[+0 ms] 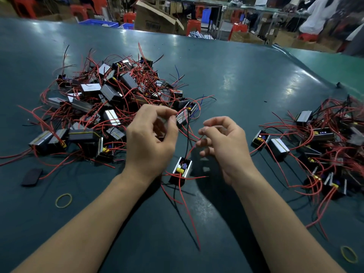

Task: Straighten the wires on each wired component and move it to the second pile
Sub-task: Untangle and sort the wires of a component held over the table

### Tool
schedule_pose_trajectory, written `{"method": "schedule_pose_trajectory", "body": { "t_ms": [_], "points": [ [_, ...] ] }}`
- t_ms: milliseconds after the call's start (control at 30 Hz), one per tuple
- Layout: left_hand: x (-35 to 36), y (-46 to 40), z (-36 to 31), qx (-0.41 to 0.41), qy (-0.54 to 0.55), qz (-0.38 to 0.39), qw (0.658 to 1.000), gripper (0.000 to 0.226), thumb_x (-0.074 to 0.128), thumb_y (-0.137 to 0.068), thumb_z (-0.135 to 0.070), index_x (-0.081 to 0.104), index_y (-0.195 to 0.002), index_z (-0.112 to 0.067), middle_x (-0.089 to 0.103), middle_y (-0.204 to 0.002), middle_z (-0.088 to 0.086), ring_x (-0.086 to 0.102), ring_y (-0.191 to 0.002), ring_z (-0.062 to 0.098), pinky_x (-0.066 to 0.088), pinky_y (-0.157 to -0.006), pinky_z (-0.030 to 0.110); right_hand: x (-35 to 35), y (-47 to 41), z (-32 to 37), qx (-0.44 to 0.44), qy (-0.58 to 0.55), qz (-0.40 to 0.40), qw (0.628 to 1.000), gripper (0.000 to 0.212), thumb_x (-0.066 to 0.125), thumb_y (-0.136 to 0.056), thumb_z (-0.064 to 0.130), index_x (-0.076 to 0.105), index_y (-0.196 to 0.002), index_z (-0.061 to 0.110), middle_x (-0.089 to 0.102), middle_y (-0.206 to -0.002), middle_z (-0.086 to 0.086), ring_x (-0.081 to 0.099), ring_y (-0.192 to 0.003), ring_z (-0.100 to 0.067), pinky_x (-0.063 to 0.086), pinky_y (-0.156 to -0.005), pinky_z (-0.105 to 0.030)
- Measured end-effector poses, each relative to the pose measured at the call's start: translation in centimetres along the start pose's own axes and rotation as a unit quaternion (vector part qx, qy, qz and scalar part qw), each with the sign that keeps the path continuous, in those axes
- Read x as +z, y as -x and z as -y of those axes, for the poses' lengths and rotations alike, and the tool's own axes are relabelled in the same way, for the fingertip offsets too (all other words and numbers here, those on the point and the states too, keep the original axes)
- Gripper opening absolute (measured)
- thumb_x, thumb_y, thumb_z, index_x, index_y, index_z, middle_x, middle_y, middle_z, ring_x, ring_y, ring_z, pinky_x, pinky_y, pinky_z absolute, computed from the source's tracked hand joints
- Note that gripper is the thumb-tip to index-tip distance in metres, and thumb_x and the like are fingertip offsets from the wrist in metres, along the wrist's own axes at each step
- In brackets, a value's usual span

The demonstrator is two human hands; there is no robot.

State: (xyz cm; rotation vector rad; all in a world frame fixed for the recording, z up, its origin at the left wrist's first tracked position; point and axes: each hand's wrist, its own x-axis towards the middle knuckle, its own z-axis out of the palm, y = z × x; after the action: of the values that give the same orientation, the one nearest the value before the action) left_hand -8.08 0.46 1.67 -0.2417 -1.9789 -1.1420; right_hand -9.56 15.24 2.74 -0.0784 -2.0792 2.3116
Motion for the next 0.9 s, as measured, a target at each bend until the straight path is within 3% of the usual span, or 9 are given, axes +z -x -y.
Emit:
{"method": "schedule_pose_trajectory", "body": {
  "t_ms": [100,167,300,467,667,800,900],
  "points": [
    [0.0,0.1,-0.2,0.099,-0.021,0.042,0.994,0.002,0.066,-0.087,-0.002,0.067,-0.086,-0.003,0.061,-0.082,0.005,0.054,-0.068,0.016,0.046,-0.065,0.024,0.2,0.3,0.2,-0.017,-0.040,0.019,0.999,0.007,0.061,-0.093,0.003,0.058,-0.087,0.008,0.057,-0.081,-0.011,0.064,-0.055,-0.018,0.053,-0.050,-0.025],
    [0.1,0.3,-0.3,0.113,-0.005,0.069,0.991,0.001,0.067,-0.087,-0.003,0.067,-0.087,-0.002,0.063,-0.081,0.005,0.055,-0.069,0.014,0.046,-0.066,0.022,0.3,0.4,0.3,-0.036,-0.046,0.038,0.998,0.008,0.061,-0.094,0.006,0.058,-0.086,0.006,0.059,-0.082,-0.013,0.065,-0.056,-0.019,0.055,-0.055,-0.026],
    [0.2,0.6,-0.2,0.065,0.028,0.078,0.994,0.006,0.066,-0.090,-0.006,0.069,-0.093,-0.002,0.069,-0.083,0.002,0.065,-0.071,0.013,0.053,-0.067,0.030,0.5,0.6,0.2,-0.054,-0.063,0.066,0.994,0.010,0.060,-0.093,0.007,0.063,-0.085,0.003,0.067,-0.078,-0.014,0.067,-0.060,-0.017,0.057,-0.059,-0.025],
    [0.8,0.7,0.0,0.042,0.045,0.071,0.996,0.005,0.068,-0.089,-0.007,0.069,-0.089,-0.002,0.065,-0.089,0.004,0.063,-0.082,0.015,0.052,-0.069,0.034,0.3,0.6,0.2,-0.092,-0.066,0.070,0.991,0.009,0.064,-0.088,-0.003,0.065,-0.086,0.005,0.073,-0.075,-0.007,0.070,-0.072,-0.017,0.057,-0.065,-0.025],
    [1.0,0.8,0.0,-0.018,0.102,0.068,0.992,0.005,0.067,-0.090,-0.007,0.070,-0.095,-0.007,0.070,-0.096,-0.001,0.068,-0.091,0.009,0.057,-0.074,0.033,0.3,0.7,0.1,-0.072,-0.082,0.060,0.992,0.013,0.071,-0.080,-0.003,0.068,-0.076,0.009,0.073,-0.077,-0.007,0.069,-0.074,-0.017,0.058,-0.070,-0.026],
    [1.2,1.0,-0.1,-0.040,0.111,0.070,0.991,0.005,0.068,-0.090,-0.007,0.070,-0.094,-0.008,0.072,-0.085,-0.002,0.070,-0.076,0.010,0.058,-0.069,0.034,0.2,0.4,0.1,-0.031,-0.065,0.058,0.996,0.009,0.076,-0.074,0.006,0.072,-0.075,0.014,0.072,-0.073,-0.004,0.065,-0.067,-0.013,0.049,-0.058,-0.020],
    [1.0,0.8,-0.1,-0.038,0.086,0.062,0.994,0.005,0.069,-0.090,-0.009,0.071,-0.093,-0.006,0.070,-0.083,-0.005,0.067,-0.071,0.011,0.055,-0.064,0.031,0.1,0.4,0.1,-0.026,-0.070,0.089,0.993,0.006,0.072,-0.081,0.007,0.072,-0.082,0.012,0.070,-0.077,-0.005,0.065,-0.067,-0.016,0.049,-0.052,-0.020]
  ]
}}
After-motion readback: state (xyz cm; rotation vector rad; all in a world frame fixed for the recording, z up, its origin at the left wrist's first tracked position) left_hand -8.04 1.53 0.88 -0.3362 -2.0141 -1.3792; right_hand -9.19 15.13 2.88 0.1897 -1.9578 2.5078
